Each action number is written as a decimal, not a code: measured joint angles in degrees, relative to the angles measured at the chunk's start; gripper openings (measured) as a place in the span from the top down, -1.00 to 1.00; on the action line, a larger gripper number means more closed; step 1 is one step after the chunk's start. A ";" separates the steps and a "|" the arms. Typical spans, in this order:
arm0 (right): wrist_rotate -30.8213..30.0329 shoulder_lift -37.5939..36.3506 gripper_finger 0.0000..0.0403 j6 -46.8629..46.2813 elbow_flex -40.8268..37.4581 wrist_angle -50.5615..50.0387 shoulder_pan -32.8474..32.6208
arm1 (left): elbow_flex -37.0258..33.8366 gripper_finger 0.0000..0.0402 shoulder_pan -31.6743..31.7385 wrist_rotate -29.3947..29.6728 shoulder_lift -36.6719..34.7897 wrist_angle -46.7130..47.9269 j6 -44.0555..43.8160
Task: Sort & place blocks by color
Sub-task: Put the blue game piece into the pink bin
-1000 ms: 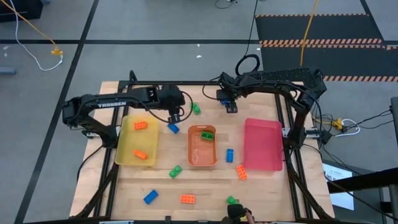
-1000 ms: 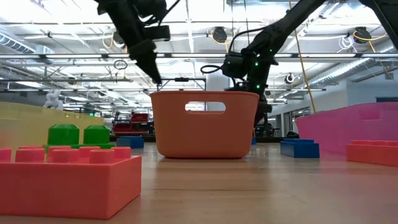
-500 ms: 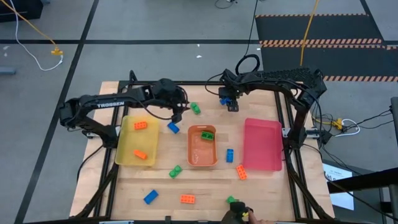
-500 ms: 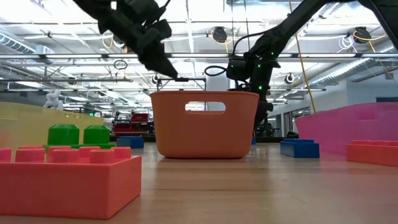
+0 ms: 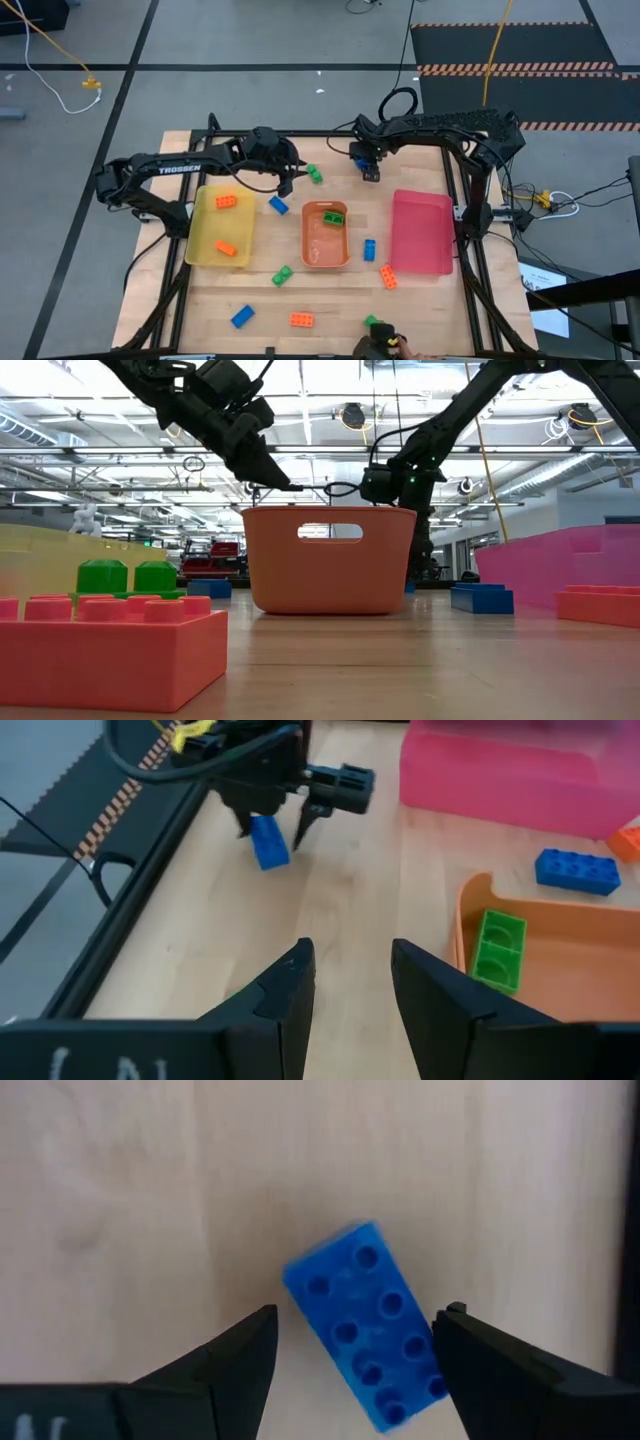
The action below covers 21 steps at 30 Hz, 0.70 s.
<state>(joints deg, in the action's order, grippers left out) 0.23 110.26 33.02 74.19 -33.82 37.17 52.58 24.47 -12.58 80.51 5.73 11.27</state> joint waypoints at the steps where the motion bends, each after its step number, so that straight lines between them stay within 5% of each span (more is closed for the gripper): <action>1: -0.19 -0.05 -0.21 -0.56 0.00 -0.97 0.00 | 0.00 0.32 0.00 0.00 0.01 -0.01 0.00; 13: -0.79 -0.25 0.44 -2.58 0.11 -12.56 -2.91 | 0.00 0.32 -0.11 0.02 0.00 -0.81 -2.59; 21: -3.09 -4.00 0.44 -2.92 -0.35 -14.71 -6.39 | 0.04 0.32 0.04 0.17 -1.64 -8.19 -4.86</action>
<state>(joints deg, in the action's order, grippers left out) -2.86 106.27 30.09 73.84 -48.53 30.78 52.62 24.51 -12.41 78.87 -2.46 6.41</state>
